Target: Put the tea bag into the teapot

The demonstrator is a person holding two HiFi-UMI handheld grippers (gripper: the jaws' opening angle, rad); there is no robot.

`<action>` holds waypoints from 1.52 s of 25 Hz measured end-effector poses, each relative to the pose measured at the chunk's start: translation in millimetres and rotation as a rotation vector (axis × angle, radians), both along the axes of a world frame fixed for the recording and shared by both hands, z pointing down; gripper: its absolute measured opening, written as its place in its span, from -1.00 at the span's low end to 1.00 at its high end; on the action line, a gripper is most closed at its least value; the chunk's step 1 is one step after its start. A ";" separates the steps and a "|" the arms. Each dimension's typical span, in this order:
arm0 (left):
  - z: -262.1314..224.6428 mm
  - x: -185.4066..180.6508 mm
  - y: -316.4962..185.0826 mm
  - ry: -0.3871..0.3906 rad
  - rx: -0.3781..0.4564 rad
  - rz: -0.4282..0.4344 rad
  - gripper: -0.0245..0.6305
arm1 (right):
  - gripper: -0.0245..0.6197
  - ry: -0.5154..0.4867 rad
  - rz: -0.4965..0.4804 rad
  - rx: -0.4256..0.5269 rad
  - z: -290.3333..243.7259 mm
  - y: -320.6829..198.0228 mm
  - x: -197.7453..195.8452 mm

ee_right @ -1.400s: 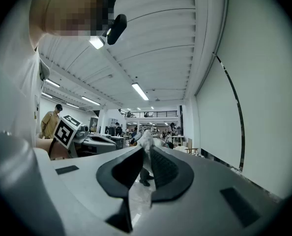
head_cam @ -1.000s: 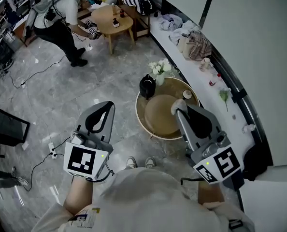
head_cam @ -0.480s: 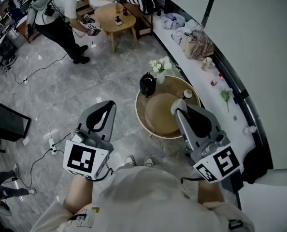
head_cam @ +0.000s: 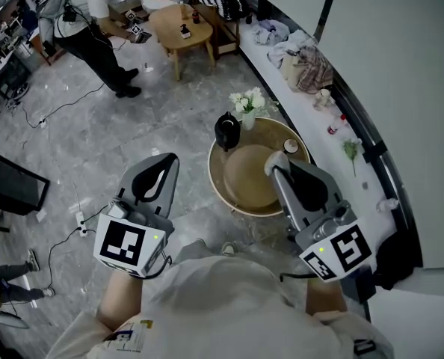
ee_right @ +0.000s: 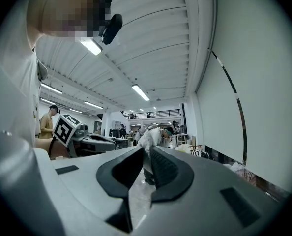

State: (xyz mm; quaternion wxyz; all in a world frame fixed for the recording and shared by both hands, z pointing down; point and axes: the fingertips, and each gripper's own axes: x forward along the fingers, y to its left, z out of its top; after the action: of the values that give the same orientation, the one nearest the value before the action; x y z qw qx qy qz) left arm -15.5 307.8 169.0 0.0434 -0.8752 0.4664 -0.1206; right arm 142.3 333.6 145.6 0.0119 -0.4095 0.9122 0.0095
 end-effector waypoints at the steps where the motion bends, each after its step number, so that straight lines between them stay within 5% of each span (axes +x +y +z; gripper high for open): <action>1: -0.4 2.2 0.0 0.002 0.008 0.003 -0.90 | -0.79 -0.002 0.000 -0.001 1.2 -0.9 1.8; 17: 26.8 3.6 -38.1 -0.001 0.040 0.052 -0.90 | -0.79 0.010 0.008 0.005 30.9 -37.6 -13.1; 38: 43.6 -80.3 -271.3 -0.011 -0.042 0.224 -0.90 | -0.78 0.035 0.203 -0.085 48.0 -243.6 -99.0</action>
State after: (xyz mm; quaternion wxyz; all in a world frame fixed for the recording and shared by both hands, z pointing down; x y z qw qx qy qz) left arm -95.8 36.5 212.5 0.0409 -0.9219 0.3629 -0.1293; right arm 43.3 90.0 193.6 -0.0223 -0.4999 0.8655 -0.0211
